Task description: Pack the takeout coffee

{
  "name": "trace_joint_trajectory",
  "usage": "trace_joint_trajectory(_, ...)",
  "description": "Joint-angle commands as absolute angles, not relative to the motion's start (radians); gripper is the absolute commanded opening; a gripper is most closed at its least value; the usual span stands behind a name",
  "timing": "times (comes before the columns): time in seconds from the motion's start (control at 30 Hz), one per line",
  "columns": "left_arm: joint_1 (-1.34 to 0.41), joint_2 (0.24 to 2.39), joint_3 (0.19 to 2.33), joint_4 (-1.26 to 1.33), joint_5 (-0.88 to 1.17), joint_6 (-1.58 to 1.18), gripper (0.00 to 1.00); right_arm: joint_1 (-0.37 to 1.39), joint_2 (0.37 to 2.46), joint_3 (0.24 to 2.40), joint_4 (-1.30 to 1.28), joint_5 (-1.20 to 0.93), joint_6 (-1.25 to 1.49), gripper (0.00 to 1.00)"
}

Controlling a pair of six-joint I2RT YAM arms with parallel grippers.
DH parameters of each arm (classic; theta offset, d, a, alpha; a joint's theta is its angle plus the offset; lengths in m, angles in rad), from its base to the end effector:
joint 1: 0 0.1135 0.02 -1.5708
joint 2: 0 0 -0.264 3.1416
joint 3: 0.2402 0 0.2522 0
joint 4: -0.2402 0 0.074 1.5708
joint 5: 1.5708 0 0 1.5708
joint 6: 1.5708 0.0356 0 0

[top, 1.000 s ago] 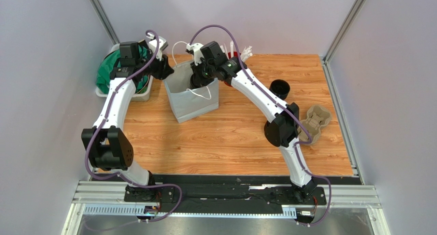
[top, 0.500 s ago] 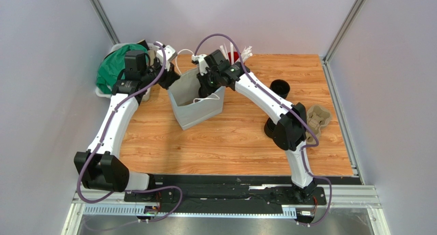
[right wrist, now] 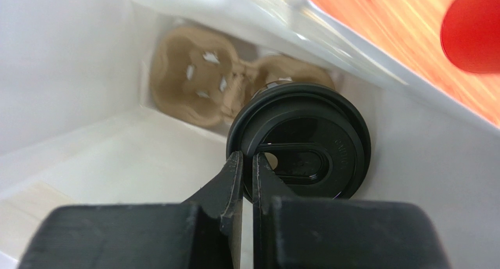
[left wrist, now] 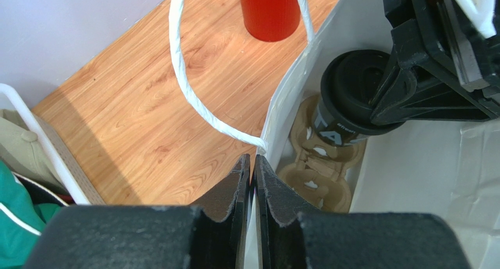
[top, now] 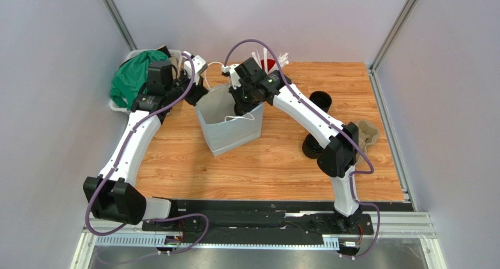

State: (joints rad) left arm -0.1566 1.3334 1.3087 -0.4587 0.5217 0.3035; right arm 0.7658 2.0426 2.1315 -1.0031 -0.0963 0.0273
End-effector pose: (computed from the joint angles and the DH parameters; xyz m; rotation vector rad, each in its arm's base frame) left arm 0.2907 -0.0639 0.3753 0.7653 1.8615 -0.4408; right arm 0.3187 0.3112 0.3435 -0.9540 2.3499 0.4463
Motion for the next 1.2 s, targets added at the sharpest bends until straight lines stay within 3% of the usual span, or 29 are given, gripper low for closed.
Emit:
trace_joint_trajectory(0.0, -0.163, 1.281, 1.310, -0.462, 0.522, 0.276, 0.15, 0.776, 2.059, 2.192, -1.091, -0.041, 0.003, 0.00)
trace_joint_trajectory(0.47, -0.187, 1.290, 1.309, -0.468, 0.512, 0.267, 0.15, 0.778, 2.154, 2.253, -1.135, 0.049, -0.057, 0.00)
trace_joint_trajectory(0.57, -0.195, 1.295, 1.305, -0.466, 0.505, 0.267, 0.11, 0.778, 2.166, 2.249, -1.144, 0.049, -0.061, 0.00)
trace_joint_trajectory(0.9, -0.210, 1.321, 1.316, -0.437, 0.416, 0.245, 0.14, 0.778, 2.152, 2.244, -1.141, 0.083, -0.087, 0.00)
trace_joint_trajectory(1.17, -0.227, 1.353, 1.327, -0.416, 0.282, 0.218, 0.09, 0.779, 2.143, 2.235, -1.135, 0.095, -0.092, 0.00)
